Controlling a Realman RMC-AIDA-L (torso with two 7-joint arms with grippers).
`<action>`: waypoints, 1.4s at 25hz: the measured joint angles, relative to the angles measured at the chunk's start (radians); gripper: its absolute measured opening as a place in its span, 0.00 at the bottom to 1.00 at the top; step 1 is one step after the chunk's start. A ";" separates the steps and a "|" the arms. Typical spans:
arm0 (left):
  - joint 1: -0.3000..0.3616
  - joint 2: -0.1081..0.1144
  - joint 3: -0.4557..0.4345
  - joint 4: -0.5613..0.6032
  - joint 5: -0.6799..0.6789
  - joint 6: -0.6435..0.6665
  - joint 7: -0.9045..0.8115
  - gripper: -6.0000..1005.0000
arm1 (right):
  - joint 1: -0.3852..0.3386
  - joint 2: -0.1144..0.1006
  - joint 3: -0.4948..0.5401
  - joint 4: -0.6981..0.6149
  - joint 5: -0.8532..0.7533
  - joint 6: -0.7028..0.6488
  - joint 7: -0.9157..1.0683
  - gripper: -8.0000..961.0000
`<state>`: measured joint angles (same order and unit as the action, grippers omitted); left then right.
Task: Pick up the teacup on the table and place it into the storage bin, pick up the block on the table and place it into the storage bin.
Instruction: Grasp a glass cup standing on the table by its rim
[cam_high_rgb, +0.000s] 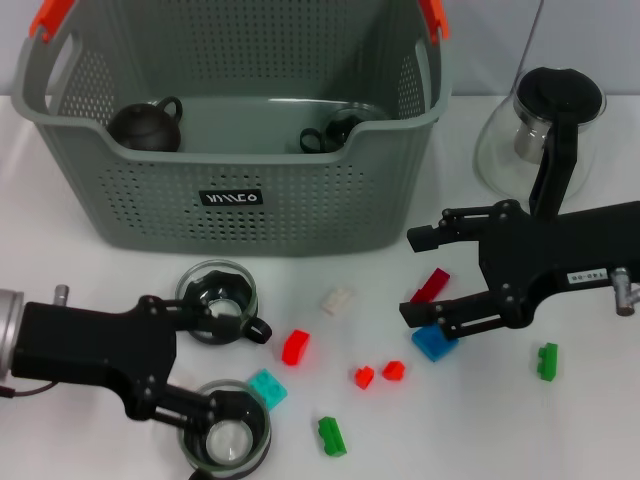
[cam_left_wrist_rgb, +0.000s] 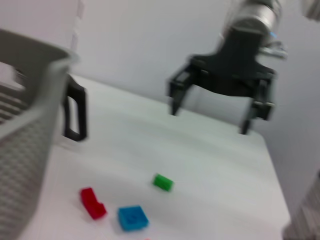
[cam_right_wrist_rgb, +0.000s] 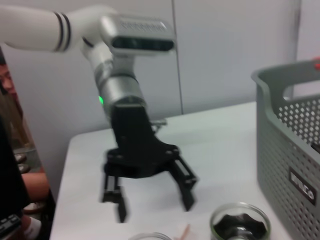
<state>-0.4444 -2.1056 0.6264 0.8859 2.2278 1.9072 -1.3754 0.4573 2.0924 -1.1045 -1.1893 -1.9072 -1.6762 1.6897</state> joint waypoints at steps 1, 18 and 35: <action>0.001 -0.002 0.049 0.044 0.002 0.009 -0.030 0.93 | 0.008 0.000 0.003 0.010 -0.008 0.003 0.000 0.91; -0.024 -0.045 0.132 0.346 0.249 -0.002 -0.424 0.93 | 0.054 0.000 0.006 0.090 -0.076 0.057 -0.019 0.91; -0.013 -0.064 0.416 0.376 0.356 -0.141 -0.818 0.93 | 0.060 -0.003 0.006 0.104 -0.080 0.108 -0.043 0.91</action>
<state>-0.4576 -2.1700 1.0421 1.2621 2.5837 1.7663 -2.1935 0.5175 2.0892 -1.0982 -1.0855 -1.9871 -1.5683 1.6464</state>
